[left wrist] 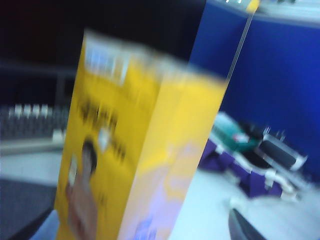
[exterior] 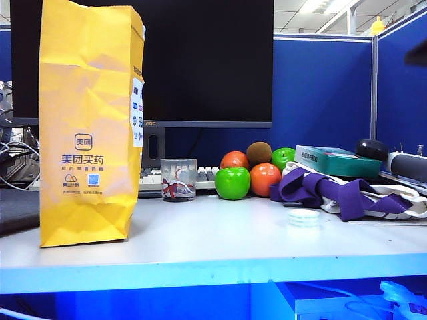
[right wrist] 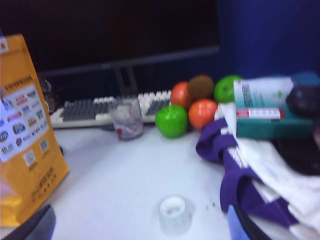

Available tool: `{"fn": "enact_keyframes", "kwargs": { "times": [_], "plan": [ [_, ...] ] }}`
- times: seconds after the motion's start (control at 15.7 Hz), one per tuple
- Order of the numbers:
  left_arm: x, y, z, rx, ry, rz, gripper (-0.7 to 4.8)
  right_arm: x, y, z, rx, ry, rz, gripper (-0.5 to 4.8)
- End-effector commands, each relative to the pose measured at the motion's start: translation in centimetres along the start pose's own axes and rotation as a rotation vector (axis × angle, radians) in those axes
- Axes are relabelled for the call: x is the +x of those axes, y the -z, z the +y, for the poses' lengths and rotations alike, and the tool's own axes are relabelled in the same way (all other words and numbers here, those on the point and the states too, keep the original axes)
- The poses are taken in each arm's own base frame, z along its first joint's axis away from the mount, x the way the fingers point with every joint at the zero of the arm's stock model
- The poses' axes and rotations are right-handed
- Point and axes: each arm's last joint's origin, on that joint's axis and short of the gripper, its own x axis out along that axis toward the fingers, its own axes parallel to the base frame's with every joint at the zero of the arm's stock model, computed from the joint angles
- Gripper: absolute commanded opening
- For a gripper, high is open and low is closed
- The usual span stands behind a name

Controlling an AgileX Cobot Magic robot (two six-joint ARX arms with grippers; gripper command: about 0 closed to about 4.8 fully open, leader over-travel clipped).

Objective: Pick up the transparent tape and throw it into the yellow paper bag.

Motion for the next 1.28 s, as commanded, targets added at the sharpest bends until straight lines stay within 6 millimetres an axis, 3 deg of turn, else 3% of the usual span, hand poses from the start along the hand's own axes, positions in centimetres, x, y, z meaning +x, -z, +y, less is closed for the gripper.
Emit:
{"fn": "enact_keyframes", "kwargs": {
  "times": [0.06,0.51,0.7,0.83,1.02,1.15,1.28],
  "plan": [
    [0.8,-3.6,-0.6,0.047,0.005,0.003,4.61,-0.1,-1.1,0.2,-0.017,-0.001,-0.056,4.79],
    [6.7,-11.9,-1.2,0.314,0.242,0.146,4.62,0.5,-3.1,0.4,-0.092,0.046,-0.105,4.79],
    [8.4,-15.7,-1.9,0.393,0.317,0.222,4.62,2.1,-4.3,0.3,-0.107,0.097,-0.025,4.79],
    [9.7,-17.4,-3.0,0.431,0.361,0.241,4.62,5.2,-5.3,0.3,-0.099,0.120,0.144,4.79],
    [12.3,-17.4,-4.7,0.430,0.244,0.389,4.61,10.9,-7.4,0.4,-0.105,0.105,0.300,4.79],
    [14.1,-16.7,-6.9,0.512,0.254,0.469,4.62,14.1,-8.6,0.4,-0.145,0.085,0.338,4.79],
    [16.6,-15.3,-10.9,0.591,0.321,0.521,4.61,17.1,-9.4,0.1,-0.197,0.087,0.412,4.79]
  ]
}}
